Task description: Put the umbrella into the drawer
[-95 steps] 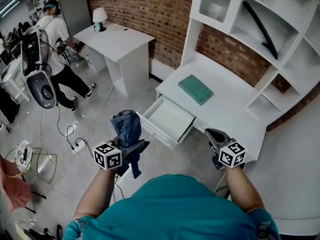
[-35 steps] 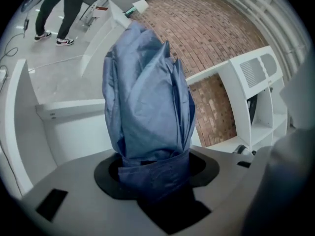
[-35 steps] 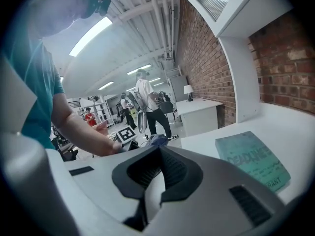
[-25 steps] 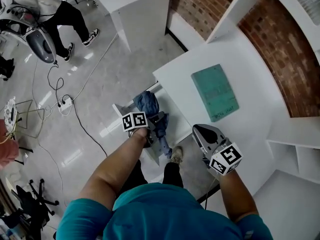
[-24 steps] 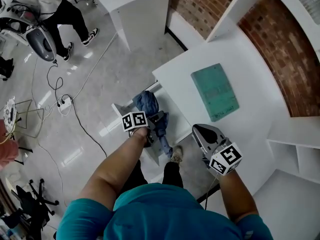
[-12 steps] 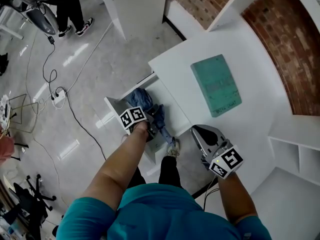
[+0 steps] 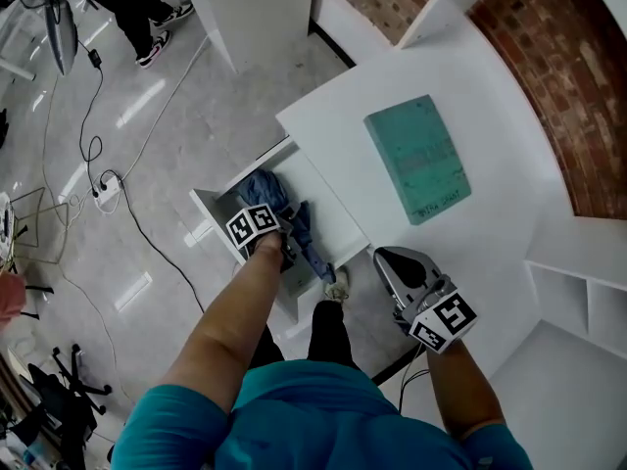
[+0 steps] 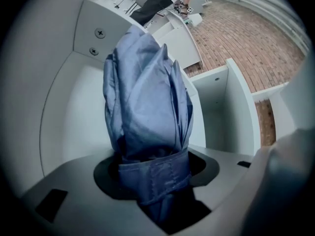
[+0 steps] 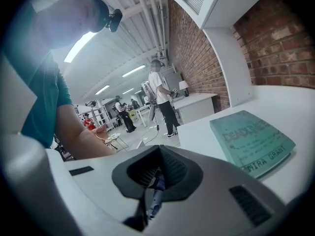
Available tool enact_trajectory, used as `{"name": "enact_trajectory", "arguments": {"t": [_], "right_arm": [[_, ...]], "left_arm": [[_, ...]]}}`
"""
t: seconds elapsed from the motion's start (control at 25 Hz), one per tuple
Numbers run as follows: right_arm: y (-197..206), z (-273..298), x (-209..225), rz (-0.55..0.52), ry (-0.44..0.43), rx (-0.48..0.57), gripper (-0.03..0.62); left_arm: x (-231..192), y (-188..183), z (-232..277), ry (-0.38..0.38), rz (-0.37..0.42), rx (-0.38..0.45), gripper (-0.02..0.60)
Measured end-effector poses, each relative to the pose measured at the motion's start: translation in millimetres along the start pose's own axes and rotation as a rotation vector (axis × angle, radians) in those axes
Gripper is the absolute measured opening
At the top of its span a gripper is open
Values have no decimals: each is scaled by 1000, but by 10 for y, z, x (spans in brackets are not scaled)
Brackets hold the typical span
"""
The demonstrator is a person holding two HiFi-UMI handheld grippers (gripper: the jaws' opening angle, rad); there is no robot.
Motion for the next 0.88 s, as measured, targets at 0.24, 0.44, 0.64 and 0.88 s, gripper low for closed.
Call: {"name": "enact_trajectory", "arguments": {"t": [0.24,0.44,0.64,0.88], "right_arm": [[66,-25,27,18,2,-5,21],[86,5,37,27,0,-5,21],[80,3,67,32,-2,-7,21],[117,30,111,35,-1,-19,21]], "left_arm": [[64,-48,69,-16,100,-70,255],[300,-96,122,6,280,-158,254],[436,-140,240,-51,507,-246,253],[419,-131,358,-117,665,-296,253]]}}
Point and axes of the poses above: the fingertips, and each gripper's own axes: z forward along the fingers, x to its right, y out of its underside, the point moved 10 cm from there along -z, backward along the fingers, and after that the axes turned 11 degrees about -y, right-handed, at the moved point
